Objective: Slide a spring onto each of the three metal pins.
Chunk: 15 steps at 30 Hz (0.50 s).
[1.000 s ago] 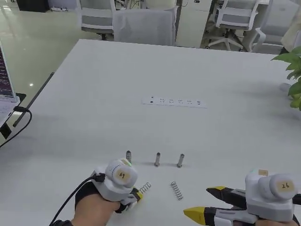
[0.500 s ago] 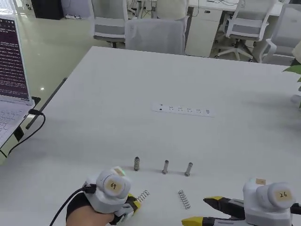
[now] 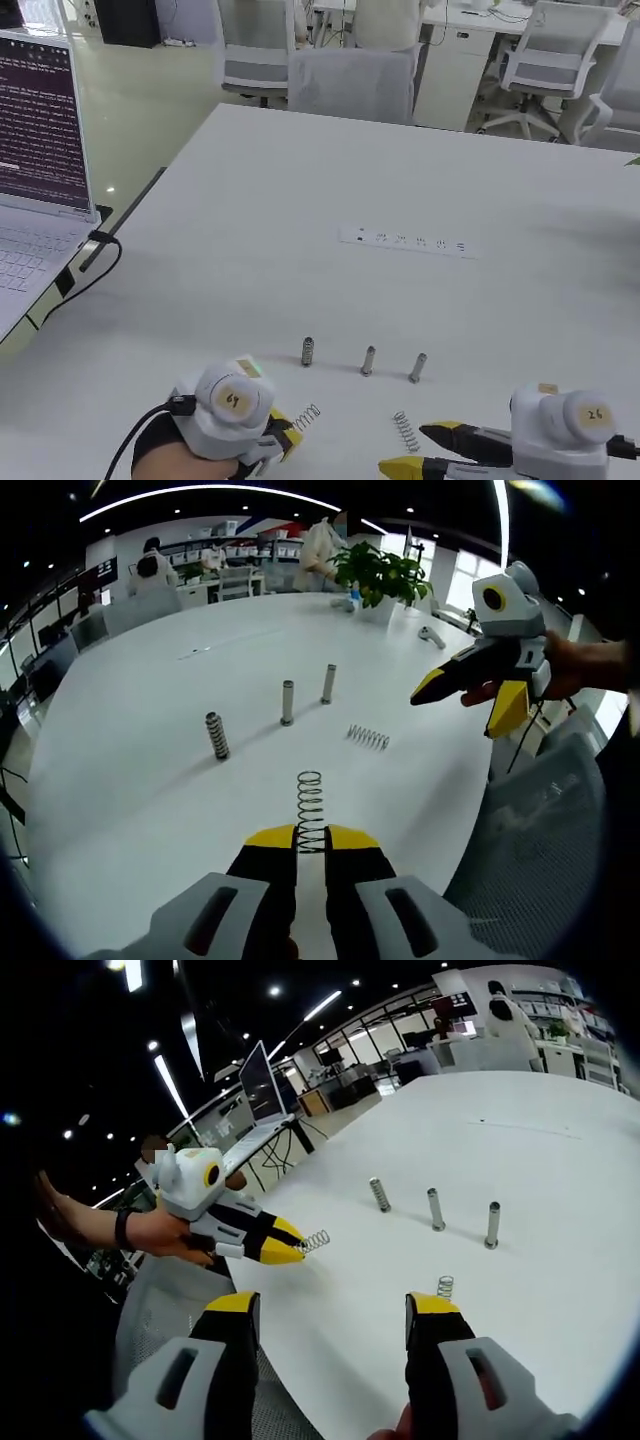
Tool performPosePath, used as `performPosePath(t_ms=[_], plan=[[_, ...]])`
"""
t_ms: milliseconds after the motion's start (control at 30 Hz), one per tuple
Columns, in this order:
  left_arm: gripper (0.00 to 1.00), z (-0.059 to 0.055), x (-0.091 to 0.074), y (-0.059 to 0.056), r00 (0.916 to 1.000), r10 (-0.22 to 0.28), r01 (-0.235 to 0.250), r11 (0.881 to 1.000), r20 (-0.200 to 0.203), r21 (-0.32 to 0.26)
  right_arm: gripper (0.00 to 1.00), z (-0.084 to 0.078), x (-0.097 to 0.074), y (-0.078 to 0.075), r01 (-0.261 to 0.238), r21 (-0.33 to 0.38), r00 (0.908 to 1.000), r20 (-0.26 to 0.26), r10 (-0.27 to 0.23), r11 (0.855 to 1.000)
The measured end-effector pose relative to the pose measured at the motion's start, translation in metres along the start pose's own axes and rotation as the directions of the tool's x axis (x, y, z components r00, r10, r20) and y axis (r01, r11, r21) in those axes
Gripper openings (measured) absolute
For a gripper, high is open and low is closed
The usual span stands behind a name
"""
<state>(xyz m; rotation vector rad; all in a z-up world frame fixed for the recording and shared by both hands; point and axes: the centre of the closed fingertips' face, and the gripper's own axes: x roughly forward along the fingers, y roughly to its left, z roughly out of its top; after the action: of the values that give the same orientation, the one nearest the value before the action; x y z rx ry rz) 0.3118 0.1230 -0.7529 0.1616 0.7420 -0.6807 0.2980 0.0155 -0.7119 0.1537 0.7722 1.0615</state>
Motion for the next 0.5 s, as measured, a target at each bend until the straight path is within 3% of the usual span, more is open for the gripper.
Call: performPosePath(t_ms=[500], plan=[[0.02,0.012,-0.013,-0.019,0.9991,-0.025,0.024,0.999,0.033,0.035,0.52,0.01,0.03,0.017,-0.098,0.039,0.9952,0.003,0.098,0.994]])
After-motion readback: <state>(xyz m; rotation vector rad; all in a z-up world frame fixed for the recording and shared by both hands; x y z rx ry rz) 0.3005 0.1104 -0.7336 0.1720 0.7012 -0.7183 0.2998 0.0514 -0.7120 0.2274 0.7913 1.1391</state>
